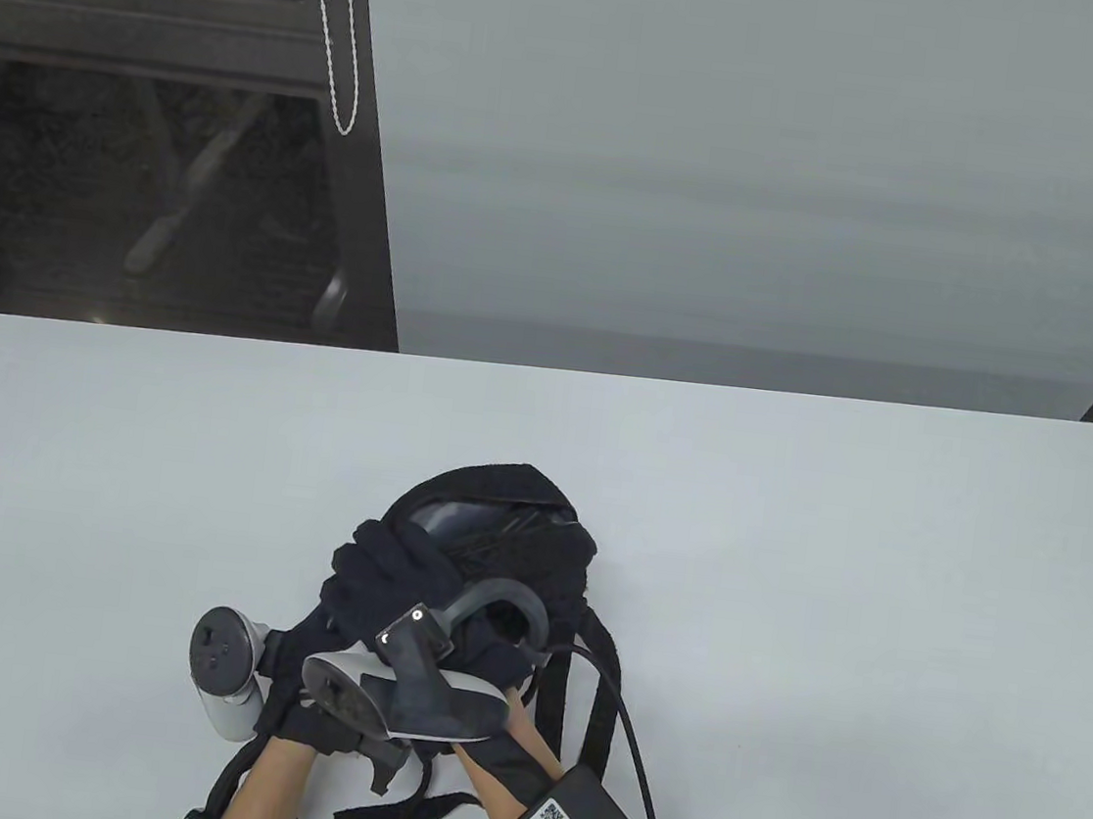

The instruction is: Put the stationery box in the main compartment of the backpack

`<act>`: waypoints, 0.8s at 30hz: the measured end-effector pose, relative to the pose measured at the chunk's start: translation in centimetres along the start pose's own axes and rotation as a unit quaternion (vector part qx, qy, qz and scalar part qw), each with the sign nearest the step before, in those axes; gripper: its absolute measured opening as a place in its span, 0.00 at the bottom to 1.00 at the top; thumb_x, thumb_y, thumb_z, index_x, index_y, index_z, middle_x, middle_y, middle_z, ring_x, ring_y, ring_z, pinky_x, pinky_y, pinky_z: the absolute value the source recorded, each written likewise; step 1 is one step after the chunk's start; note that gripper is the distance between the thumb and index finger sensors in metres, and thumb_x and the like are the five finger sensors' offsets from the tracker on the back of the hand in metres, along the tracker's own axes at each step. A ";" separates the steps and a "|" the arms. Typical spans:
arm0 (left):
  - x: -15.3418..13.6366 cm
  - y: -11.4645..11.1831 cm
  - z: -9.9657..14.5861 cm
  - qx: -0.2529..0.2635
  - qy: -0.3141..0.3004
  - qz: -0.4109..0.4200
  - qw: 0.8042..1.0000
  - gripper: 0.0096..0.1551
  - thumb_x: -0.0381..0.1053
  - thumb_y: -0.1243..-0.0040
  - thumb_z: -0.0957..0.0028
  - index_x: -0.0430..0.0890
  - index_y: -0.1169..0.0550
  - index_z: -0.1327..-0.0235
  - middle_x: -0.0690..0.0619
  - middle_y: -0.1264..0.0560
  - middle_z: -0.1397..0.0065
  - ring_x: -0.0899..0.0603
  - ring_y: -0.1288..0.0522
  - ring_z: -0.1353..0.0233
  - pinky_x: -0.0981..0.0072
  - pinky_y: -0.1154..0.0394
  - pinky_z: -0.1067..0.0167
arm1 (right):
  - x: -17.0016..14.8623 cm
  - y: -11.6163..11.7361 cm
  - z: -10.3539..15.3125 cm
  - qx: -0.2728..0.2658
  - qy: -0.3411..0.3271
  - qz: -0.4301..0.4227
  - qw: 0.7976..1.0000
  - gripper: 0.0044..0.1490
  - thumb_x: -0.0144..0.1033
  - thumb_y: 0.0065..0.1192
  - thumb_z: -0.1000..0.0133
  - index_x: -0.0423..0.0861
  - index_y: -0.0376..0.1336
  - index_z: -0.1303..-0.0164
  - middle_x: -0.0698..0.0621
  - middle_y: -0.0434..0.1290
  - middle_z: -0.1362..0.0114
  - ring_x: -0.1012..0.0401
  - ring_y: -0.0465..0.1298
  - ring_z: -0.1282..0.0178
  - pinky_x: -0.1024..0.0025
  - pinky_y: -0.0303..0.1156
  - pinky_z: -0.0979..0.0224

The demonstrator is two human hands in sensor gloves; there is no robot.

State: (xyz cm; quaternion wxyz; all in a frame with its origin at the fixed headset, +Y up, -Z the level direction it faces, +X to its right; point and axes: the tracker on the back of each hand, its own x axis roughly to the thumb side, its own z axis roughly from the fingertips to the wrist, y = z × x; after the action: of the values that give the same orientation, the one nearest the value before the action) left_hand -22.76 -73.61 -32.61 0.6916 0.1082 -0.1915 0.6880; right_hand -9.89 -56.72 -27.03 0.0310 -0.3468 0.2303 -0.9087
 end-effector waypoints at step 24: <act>0.6 -0.9 -0.2 -0.042 -0.046 0.011 0.998 0.27 0.50 0.38 0.38 0.57 0.27 0.24 0.44 0.27 0.25 0.33 0.29 0.24 0.36 0.37 0.27 | -10.6 -4.5 2.4 -0.165 0.212 -0.290 0.918 0.22 0.34 0.67 0.48 0.56 0.73 0.44 0.51 0.81 0.37 0.55 0.83 0.42 0.66 0.84 0.42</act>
State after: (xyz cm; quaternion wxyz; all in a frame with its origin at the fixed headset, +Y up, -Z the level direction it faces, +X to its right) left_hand -21.84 -73.01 -32.49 0.6785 0.1084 -0.2529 0.6811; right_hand 0.19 -51.36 -29.98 -0.3416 -0.1977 0.2675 -0.8790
